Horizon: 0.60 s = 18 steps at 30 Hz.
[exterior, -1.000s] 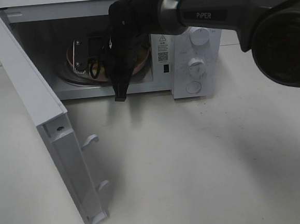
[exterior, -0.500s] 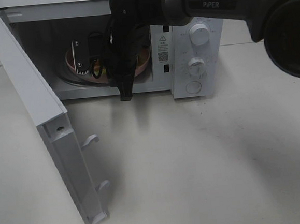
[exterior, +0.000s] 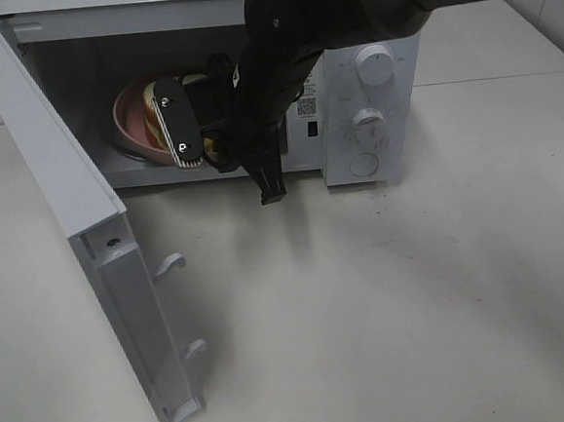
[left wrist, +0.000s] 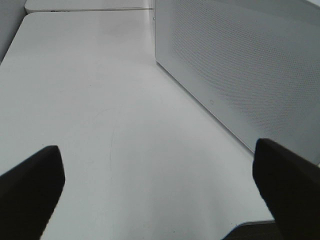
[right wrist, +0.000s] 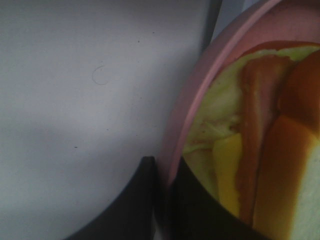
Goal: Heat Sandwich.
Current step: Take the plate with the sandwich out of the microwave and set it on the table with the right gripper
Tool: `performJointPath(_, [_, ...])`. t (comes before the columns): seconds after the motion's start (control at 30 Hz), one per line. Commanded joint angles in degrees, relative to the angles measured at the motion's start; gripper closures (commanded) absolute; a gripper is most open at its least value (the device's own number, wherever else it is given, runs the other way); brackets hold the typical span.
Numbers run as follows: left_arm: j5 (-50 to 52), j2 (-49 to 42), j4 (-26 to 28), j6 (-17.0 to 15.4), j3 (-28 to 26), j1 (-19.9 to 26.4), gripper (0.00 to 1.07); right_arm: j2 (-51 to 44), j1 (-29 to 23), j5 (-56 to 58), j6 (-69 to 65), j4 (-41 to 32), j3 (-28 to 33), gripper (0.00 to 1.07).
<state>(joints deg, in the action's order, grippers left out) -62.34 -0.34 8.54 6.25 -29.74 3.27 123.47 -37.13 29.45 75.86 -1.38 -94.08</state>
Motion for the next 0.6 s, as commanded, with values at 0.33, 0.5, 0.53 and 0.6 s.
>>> performJointPath(0.33, [0.8, -0.92, -0.17, 0.17, 0.06, -0.34, 0.09, -11.63, 0.34, -3.61, 9.57, -1.95, 14.61, 1.07])
performJointPath(0.5, [0.8, -0.92, -0.17, 0.17, 0.06, -0.34, 0.09, -15.93, 0.34, -4.58, 12.2, -2.92, 20.05, 1.07])
performJointPath(0.53, [0.8, -0.92, -0.17, 0.17, 0.06, -0.34, 0.09, -16.84, 0.34, -4.58, 13.24, -2.92, 21.26, 1.07])
performJointPath(0.6, [0.8, -0.92, -0.17, 0.17, 0.06, -0.34, 0.09, -19.31, 0.34, -4.64, 15.41, -2.92, 24.58, 1.07])
